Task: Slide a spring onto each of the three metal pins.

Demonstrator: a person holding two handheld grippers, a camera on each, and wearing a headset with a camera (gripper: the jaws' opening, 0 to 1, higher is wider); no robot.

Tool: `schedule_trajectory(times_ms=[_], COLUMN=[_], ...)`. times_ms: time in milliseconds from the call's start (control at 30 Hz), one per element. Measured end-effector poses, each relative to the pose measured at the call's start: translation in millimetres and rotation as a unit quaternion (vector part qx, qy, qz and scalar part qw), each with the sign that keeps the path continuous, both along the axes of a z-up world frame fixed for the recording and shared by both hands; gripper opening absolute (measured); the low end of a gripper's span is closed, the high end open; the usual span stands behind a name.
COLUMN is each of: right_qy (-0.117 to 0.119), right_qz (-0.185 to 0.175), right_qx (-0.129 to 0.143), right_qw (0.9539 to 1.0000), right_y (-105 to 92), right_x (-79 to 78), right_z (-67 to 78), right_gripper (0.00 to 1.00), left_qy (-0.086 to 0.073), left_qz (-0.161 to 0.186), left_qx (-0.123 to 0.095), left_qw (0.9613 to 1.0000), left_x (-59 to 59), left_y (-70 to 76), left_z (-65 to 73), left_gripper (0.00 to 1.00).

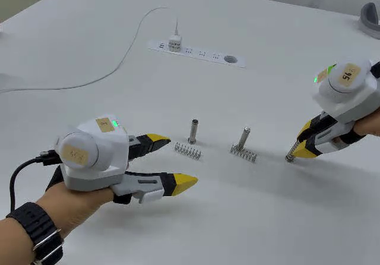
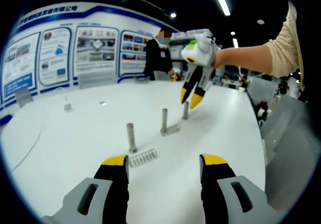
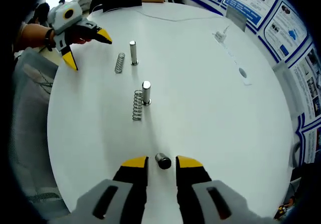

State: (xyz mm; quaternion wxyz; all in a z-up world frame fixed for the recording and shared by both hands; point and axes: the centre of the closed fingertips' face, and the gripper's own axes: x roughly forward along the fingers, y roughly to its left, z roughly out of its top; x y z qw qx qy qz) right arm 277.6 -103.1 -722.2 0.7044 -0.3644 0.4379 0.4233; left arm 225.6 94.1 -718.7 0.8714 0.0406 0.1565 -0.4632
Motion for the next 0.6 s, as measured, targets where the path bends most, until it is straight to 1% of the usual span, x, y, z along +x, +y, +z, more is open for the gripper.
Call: schedule_trajectory(times_ms=[133, 233, 333, 433, 600], right_qy=[-0.014, -0.026, -0.031, -0.033, -0.031], right_qz=[0.002, 0.008, 0.014, 0.019, 0.027], right_qx=[0.006, 0.019, 0.032, 0.041, 0.044], right_qw=[0.9999, 0.9994, 0.9989, 0.9984, 0.9982], right_y=[7.2, 19.2, 31.6, 42.6, 54.4], right_x=[1.2, 1.4, -0.7, -2.9, -6.4], right_z=[10.1, 19.3, 25.2, 27.2, 22.6], right_gripper=[0.24, 0.24, 0.24, 0.23, 0.23], left_qy=[0.0, -0.001, -0.002, -0.003, -0.005], left_qz=[-0.001, -0.002, -0.002, -0.002, 0.0], left_qx=[0.001, 0.001, 0.001, 0.001, 0.001], left_qw=[1.0, 1.0, 1.0, 1.0, 1.0], left_x=[0.3, 0.6, 0.7, 0.6, 0.8], left_y=[-0.6, -1.7, -2.4, -2.8, -1.7], left_z=[0.5, 1.4, 2.4, 3.5, 4.7], left_gripper=[0.58, 0.58, 0.58, 0.58, 0.58])
